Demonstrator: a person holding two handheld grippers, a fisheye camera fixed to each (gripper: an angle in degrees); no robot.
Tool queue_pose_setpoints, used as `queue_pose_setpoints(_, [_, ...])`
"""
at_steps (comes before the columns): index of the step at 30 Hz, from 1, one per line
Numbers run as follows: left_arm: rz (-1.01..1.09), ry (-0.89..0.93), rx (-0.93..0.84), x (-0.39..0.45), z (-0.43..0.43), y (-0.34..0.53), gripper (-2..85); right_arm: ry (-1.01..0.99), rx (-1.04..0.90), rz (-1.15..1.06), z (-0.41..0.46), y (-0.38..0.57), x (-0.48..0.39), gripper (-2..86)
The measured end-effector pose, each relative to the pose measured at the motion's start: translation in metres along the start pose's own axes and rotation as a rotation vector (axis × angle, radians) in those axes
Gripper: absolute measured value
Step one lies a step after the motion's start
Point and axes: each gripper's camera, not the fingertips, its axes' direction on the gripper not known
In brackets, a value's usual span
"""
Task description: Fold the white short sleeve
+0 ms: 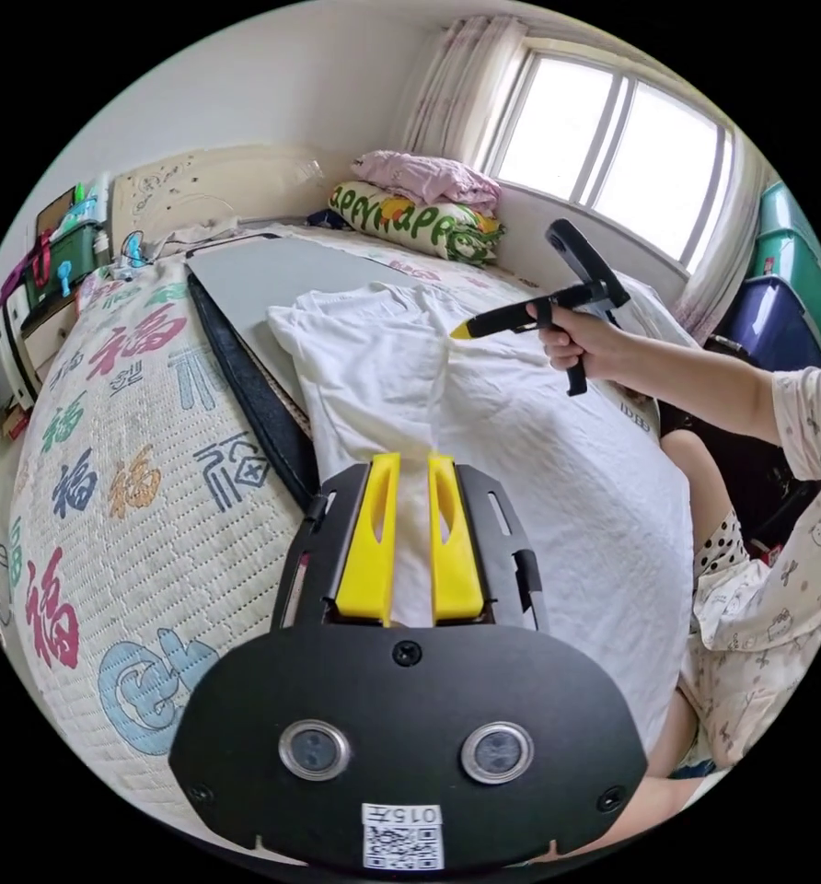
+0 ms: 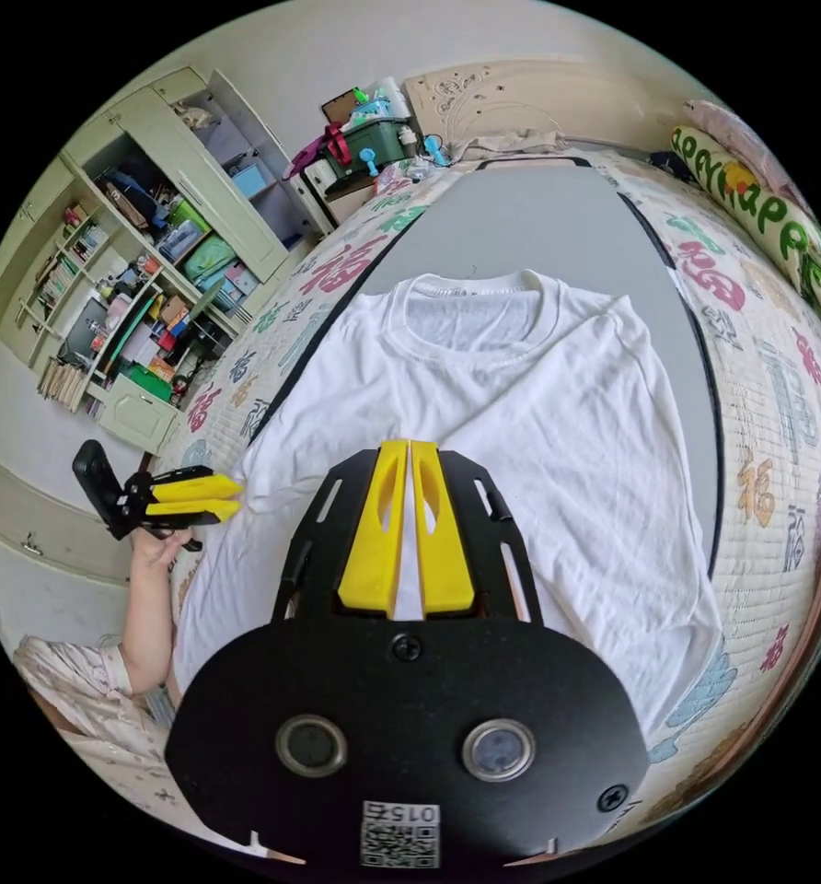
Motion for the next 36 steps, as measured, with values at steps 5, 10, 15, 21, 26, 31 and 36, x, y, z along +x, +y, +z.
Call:
queue_pose_setpoints(5, [-0.084, -0.063, 0.04, -0.022, -0.017, -0.003, 6.2, 0.09, 0.002, -0.144, -0.018, -0.021, -0.033, 6.5])
queue_pose_setpoints(10, [-0.155, -0.086, 0.024, -0.046, -0.026, -0.004, 6.0, 0.041, -0.133, -0.139, 0.003, -0.045, -0.046, 8.3])
queue_pose_setpoints(15, [-0.215, -0.051, -0.01, -0.07, -0.031, -0.004, 5.4, 0.079, -0.121, -0.092, -0.004, -0.052, -0.049, 6.1])
queue_pose_setpoints(21, [-0.207, -0.061, -0.012, -0.079, -0.047, -0.006, 5.3, 0.111, -0.133, -0.12, -0.025, -0.062, -0.07, 0.9])
queue_pose_setpoints(26, [-0.219, -0.037, -0.012, -0.093, -0.061, -0.006, 5.3, 0.136, -0.132, -0.096, -0.045, -0.076, -0.082, -0.5])
queue_pose_setpoints(31, [-0.226, -0.024, -0.021, -0.1, -0.076, -0.007, 5.5, 0.212, -0.081, -0.072, -0.07, -0.08, -0.097, 0.9])
queue_pose_setpoints(36, [-0.181, -0.011, 0.049, -0.076, -0.112, -0.014, 6.3, 0.118, -0.047, -0.107, -0.098, -0.083, -0.114, 5.5])
